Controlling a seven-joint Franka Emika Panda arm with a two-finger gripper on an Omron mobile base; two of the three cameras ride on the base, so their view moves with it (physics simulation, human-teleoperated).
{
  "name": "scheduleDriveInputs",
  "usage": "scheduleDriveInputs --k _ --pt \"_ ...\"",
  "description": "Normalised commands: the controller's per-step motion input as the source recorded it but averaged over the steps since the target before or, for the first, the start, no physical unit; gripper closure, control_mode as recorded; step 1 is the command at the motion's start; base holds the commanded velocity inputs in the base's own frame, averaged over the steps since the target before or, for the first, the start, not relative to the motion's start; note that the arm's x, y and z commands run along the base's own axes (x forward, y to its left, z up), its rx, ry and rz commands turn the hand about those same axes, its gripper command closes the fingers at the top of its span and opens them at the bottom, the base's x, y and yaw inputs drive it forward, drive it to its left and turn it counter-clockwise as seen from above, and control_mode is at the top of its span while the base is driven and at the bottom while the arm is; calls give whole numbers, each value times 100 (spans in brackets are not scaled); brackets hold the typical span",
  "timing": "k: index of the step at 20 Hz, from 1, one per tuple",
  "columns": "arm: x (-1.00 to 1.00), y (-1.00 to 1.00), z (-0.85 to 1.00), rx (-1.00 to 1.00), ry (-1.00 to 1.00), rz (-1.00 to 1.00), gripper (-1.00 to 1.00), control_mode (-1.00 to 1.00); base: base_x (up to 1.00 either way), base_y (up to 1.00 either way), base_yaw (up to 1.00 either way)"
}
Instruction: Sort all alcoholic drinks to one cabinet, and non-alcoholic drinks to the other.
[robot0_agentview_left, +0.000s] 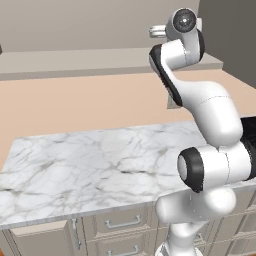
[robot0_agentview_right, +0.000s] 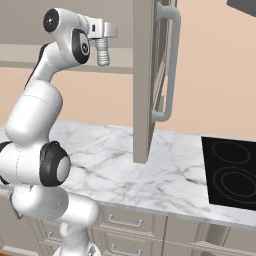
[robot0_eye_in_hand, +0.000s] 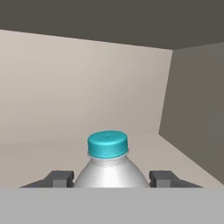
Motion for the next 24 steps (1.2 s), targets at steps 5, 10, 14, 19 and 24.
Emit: scheduleDriveInputs --k 5,10,14,19,24 --pt "-3 -2 0 1 0 0 100 -100 0 0 0" --pt "-1 0 0 0 -1 0 100 -100 0 0 0" --pt "4 0 5 0 -7 0 100 -100 0 0 0" --pt "21 0 2 0 -7 0 100 -100 0 0 0" --pt "31 0 0 0 0 0 100 -100 0 0 0"
